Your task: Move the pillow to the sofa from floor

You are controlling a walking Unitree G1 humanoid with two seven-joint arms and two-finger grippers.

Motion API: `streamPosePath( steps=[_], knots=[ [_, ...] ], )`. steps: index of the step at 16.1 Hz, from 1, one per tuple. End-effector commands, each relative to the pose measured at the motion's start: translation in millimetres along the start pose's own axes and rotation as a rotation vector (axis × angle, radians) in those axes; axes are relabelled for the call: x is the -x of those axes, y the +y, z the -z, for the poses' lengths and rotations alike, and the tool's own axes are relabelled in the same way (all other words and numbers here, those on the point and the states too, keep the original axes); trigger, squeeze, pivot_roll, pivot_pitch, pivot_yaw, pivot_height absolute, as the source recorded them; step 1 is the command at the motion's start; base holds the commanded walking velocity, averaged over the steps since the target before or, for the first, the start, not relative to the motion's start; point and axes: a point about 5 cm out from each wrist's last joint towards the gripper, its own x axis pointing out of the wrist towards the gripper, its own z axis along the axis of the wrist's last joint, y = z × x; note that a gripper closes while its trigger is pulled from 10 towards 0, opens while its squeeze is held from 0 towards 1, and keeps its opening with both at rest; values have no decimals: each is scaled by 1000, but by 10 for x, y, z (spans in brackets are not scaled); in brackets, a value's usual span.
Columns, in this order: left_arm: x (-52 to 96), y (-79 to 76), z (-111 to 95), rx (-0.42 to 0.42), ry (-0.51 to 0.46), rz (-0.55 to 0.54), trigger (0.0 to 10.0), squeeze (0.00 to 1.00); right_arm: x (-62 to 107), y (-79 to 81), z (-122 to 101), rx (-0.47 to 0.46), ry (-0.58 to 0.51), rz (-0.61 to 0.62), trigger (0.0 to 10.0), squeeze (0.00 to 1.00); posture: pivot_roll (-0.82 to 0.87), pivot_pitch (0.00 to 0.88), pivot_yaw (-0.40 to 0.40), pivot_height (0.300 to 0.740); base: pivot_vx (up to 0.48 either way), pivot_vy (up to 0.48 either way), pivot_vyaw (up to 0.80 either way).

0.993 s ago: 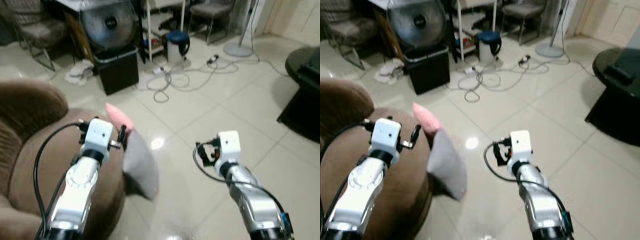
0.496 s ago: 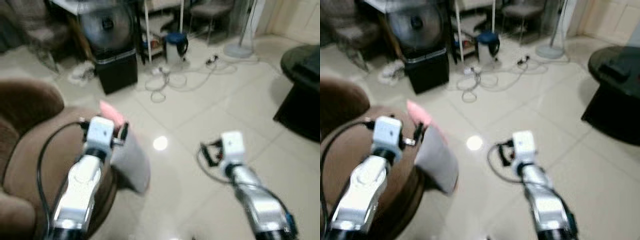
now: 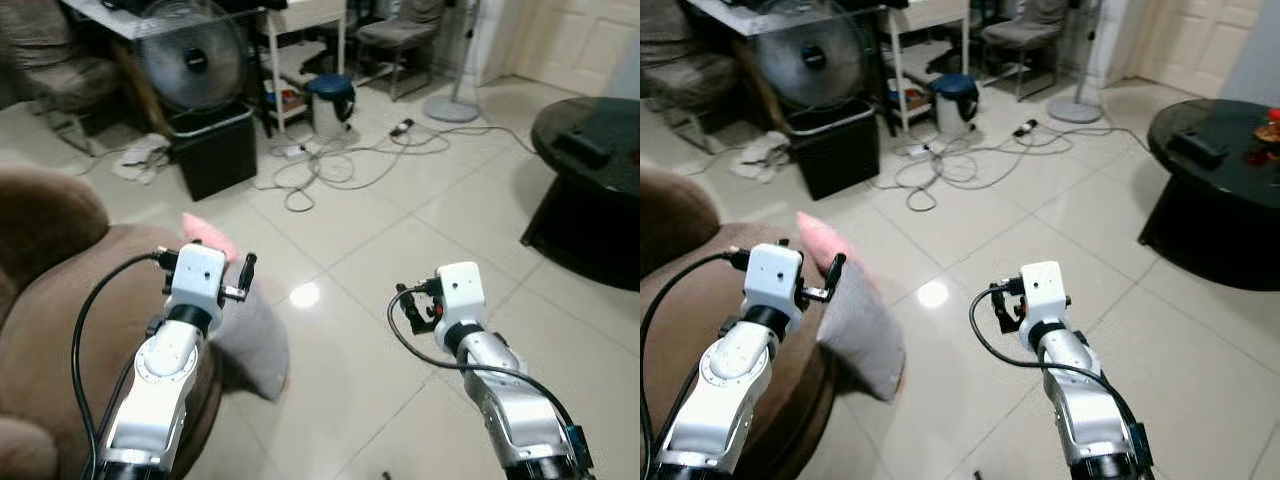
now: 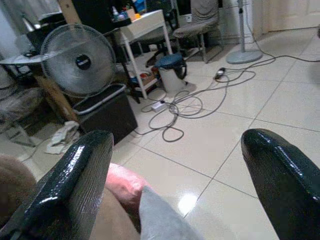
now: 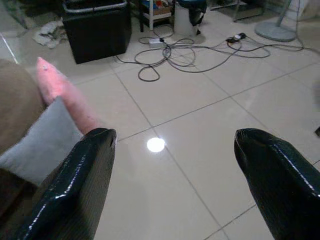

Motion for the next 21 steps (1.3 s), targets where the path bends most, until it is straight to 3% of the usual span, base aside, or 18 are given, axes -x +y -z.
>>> streamPosePath(
  steps=[1, 6, 10, 16, 21],
  knots=[
    [16, 39, 50, 4, 21, -12, 10000, 0, -21, 3, -31, 34, -16, -3, 10000, 0, 23, 0, 52, 740, 330, 0, 0],
    [78, 52, 129, 24, 36, -37, 10000, 0, -21, 5, -1, 69, -42, -30, 10000, 0, 28, 0, 43, 740, 331, 0, 0],
    [121, 50, 181, 32, 51, -47, 10000, 0, -32, 3, 12, 56, -55, -57, 10000, 0, 36, 0, 36, 740, 331, 0, 717],
    [116, 60, 187, 29, 52, -52, 10000, 0, -60, 15, 29, 54, -63, -84, 10000, 0, 39, 0, 36, 740, 331, 0, 0],
    [113, 58, 188, 26, 52, -49, 10000, 0, -62, 23, 47, 53, -58, -95, 10000, 0, 40, 0, 38, 740, 331, 0, 724]
  ],
)
